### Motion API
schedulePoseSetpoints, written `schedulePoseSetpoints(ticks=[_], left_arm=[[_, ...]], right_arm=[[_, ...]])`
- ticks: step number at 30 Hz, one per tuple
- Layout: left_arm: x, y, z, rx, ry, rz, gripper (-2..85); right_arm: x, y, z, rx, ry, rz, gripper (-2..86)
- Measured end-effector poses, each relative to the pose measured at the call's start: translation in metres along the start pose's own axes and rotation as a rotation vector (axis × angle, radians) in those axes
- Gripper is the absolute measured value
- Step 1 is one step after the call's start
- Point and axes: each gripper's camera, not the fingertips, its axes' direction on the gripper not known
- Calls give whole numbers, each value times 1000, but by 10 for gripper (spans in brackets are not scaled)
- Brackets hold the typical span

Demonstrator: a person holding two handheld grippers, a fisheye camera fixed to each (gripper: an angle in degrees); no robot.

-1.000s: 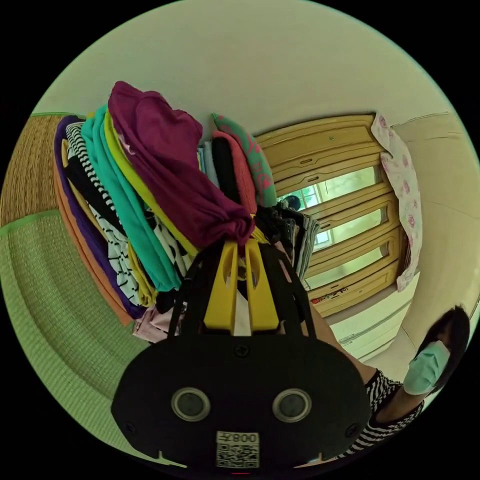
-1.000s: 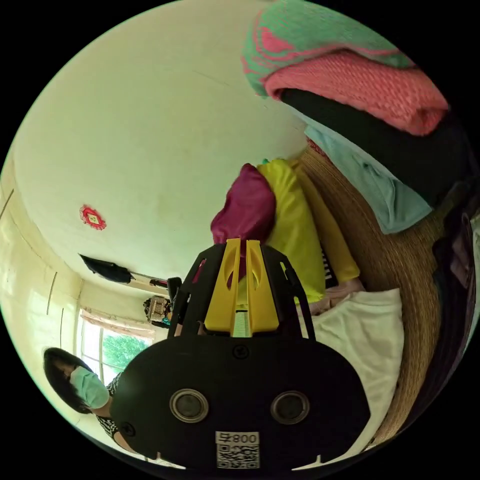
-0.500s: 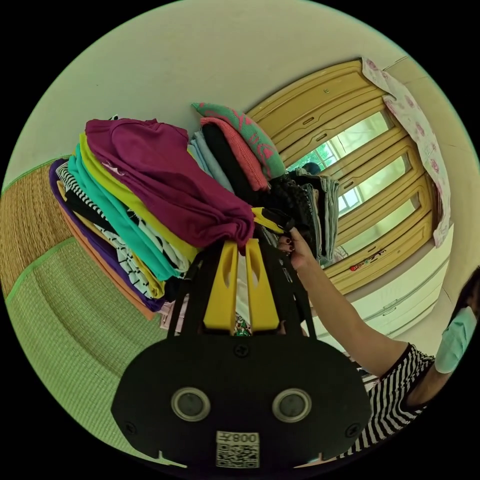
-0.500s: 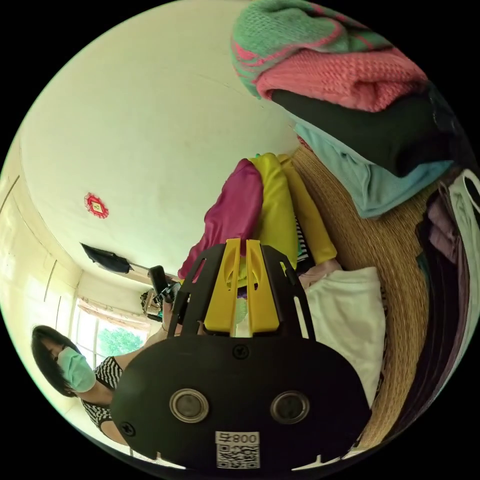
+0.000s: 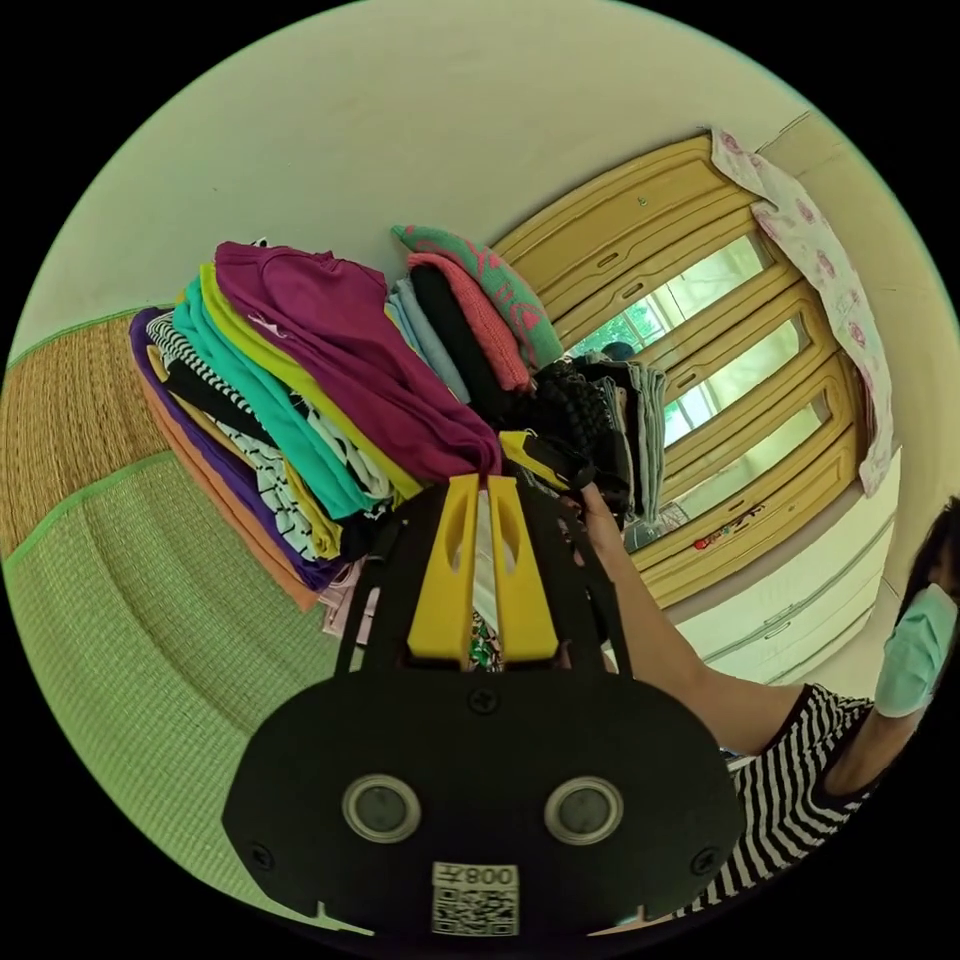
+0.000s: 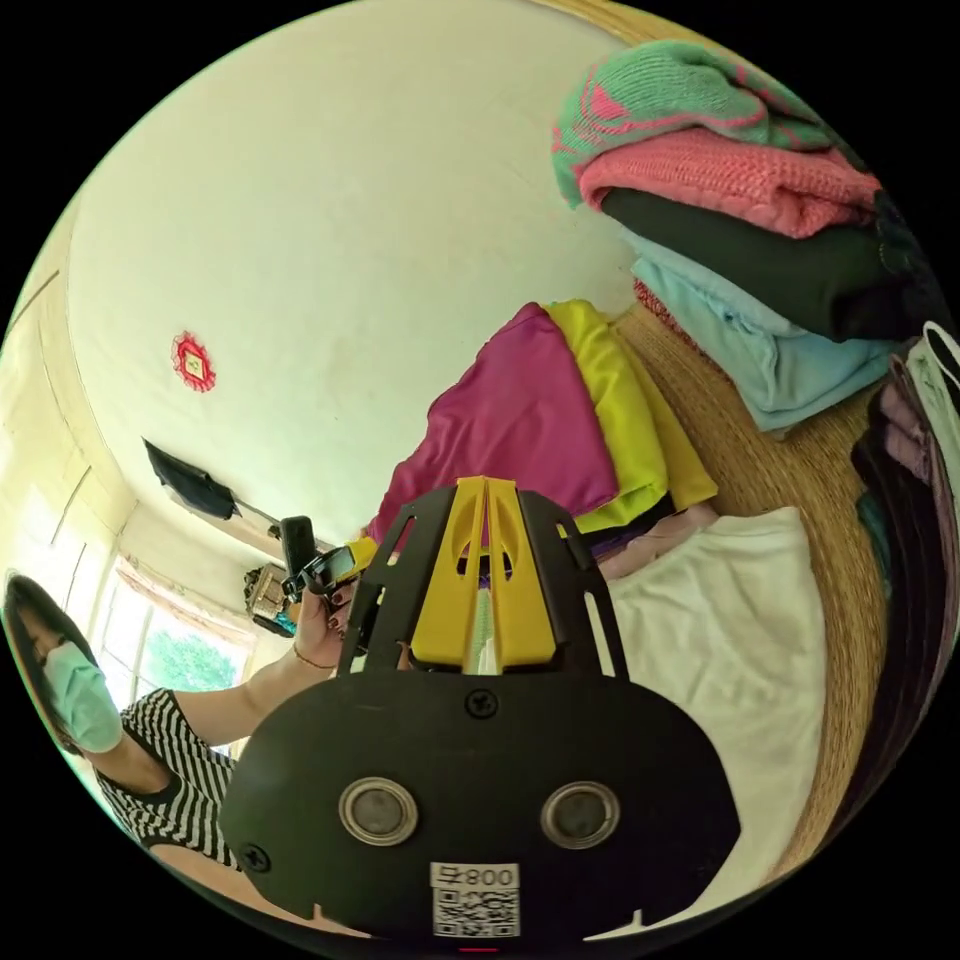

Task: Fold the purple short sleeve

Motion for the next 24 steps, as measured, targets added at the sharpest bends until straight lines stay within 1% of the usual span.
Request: schedulePoseSetpoints(ticks=[2,3,5,7,9,10,13,16,18,19,21,24], left_arm=[[2,1,2,3,6,-34,15],[6,2,0,19,29,-25,12],[16,2,-3,28,14,3,7],[27,3,-3,14,-41,29,4],[31,6,-2,8,-44,18,3],[33,10,-3,12,-27,12,2],[41,28,-7,14,-14,16,1],[51,63,-16,-27,-39,56,1],[55,93,-20,-77,-90,70,1],[56,116,-20,-125,-133,66,1],[55,152,-17,-212,-203,41,1],[50,209,-6,-357,-330,-30,1]], right_arm=[[-20,5,18,-20,-33,-37,0],[-38,9,28,-25,-75,-79,0],[-65,17,46,-44,-93,-134,0],[-87,23,69,-94,-53,-174,0],[-102,29,100,-160,5,-164,0],[-105,30,104,-160,13,-159,0],[-120,41,97,-102,-6,-144,1],[-144,68,60,-7,-12,-189,2],[-166,105,28,69,59,-250,3],[-171,115,23,74,87,-262,4],[-187,150,15,61,230,-272,8],[-200,179,27,0,363,-256,20]])
